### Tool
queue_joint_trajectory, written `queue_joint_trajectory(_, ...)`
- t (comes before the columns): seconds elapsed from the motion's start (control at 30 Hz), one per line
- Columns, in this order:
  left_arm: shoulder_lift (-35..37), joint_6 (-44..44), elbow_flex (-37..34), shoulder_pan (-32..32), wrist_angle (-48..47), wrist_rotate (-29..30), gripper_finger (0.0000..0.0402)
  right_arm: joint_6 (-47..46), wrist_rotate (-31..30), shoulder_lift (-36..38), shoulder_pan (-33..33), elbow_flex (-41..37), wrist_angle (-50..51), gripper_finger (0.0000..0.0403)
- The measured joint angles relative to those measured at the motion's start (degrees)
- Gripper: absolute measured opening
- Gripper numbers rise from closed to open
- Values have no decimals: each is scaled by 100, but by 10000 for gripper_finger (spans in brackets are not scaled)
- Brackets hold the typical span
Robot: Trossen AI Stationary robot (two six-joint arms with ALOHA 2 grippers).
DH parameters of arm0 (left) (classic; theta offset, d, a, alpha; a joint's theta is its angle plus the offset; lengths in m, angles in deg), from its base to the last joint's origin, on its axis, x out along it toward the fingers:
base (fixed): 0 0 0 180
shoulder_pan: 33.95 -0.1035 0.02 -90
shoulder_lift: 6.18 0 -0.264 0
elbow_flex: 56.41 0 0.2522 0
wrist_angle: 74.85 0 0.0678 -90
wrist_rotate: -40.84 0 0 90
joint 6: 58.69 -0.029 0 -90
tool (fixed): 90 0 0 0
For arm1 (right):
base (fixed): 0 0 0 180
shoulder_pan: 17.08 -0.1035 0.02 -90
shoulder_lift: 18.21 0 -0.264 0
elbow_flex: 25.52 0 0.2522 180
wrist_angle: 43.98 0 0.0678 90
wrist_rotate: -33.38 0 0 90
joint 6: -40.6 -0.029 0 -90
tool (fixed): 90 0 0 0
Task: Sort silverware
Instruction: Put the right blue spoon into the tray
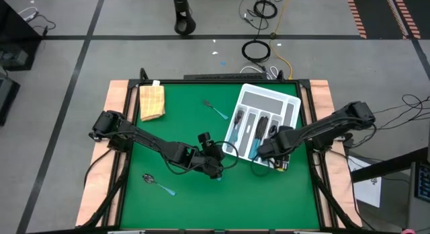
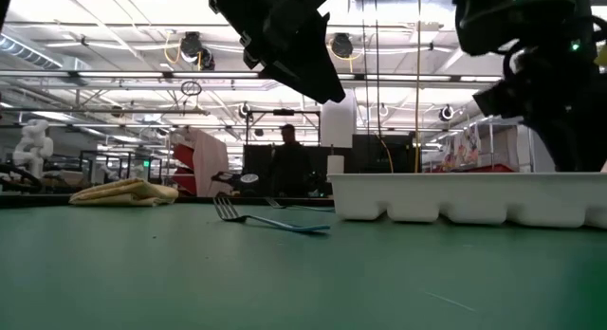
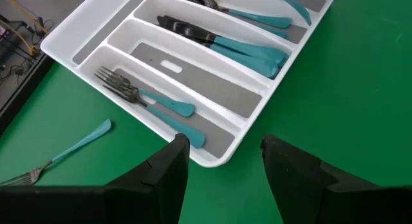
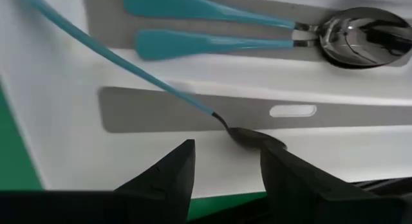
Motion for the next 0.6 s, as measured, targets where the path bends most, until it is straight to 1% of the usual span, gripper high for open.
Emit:
queue_joint_trajectory(0.13, 0, 0, 0, 0, 2, 0, 200, 241, -2, -310, 0, 0, -69, 164)
queue_joint_trajectory(0.43, 0, -4, 0, 0, 10, 0, 200, 411, 18, -828, 14, 0, -448, 162)
queue_joint_trajectory(0.53, 0, -7, 0, 0, 8, 0, 200, 456, 63, -1047, 15, 0, -440, 139)
queue_joint_trajectory(0.6, 0, -7, 0, 0, 8, 0, 200, 547, 157, -1173, 14, 3, -432, 107)
